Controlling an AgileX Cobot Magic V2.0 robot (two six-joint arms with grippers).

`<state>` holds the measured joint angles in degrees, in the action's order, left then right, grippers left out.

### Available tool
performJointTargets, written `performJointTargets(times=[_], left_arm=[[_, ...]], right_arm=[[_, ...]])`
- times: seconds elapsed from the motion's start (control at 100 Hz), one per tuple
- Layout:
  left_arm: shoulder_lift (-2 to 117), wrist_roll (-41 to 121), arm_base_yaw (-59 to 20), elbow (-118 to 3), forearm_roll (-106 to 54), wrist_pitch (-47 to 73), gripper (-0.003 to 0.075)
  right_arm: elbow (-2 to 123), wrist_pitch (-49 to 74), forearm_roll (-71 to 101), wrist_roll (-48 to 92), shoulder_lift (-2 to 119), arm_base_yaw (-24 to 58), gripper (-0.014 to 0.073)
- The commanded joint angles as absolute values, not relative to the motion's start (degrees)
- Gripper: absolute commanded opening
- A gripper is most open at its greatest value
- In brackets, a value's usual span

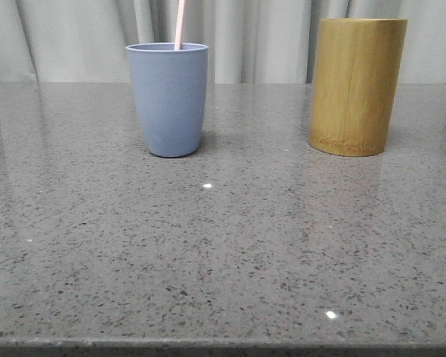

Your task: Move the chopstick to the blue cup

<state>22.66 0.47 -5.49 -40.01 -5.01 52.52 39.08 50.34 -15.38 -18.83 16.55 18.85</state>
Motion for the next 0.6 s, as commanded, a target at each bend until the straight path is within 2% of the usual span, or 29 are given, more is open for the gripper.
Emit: performJointTargets(times=[0.0, 0.1, 0.2, 0.3, 0.46, 0.48, 0.59], left_arm=[[23.3, 0.0, -5.2, -41.5, -5.8, 48.2, 0.0489], [23.3, 0.0, -5.2, -41.5, -5.8, 48.2, 0.0447], [23.3, 0.0, -5.2, -41.5, -5.8, 48.2, 0.0354], [23.3, 0.0, -5.2, -41.5, -5.8, 48.2, 0.0232], [23.3, 0.0, -5.2, -41.5, -5.8, 48.2, 0.0006], [23.3, 0.0, -5.2, -41.5, -5.8, 48.2, -0.0020], [23.3, 0.0, -5.2, -41.5, -5.8, 48.0, -0.0019]], right_arm=[[40.3, 46.6, -16.9, -18.9, 17.2, 18.6, 0.0331], [40.3, 46.6, -16.9, -18.9, 17.2, 18.6, 0.0328], [40.3, 46.3, -16.9, -18.9, 17.2, 18.6, 0.0315], [40.3, 46.3, -16.9, -18.9, 17.2, 18.6, 0.0204], [40.3, 46.3, -16.9, -18.9, 17.2, 18.6, -0.0072], [40.3, 46.3, -16.9, -18.9, 17.2, 18.6, -0.0069], [40.3, 46.3, -16.9, -18.9, 17.2, 18.6, -0.0067]])
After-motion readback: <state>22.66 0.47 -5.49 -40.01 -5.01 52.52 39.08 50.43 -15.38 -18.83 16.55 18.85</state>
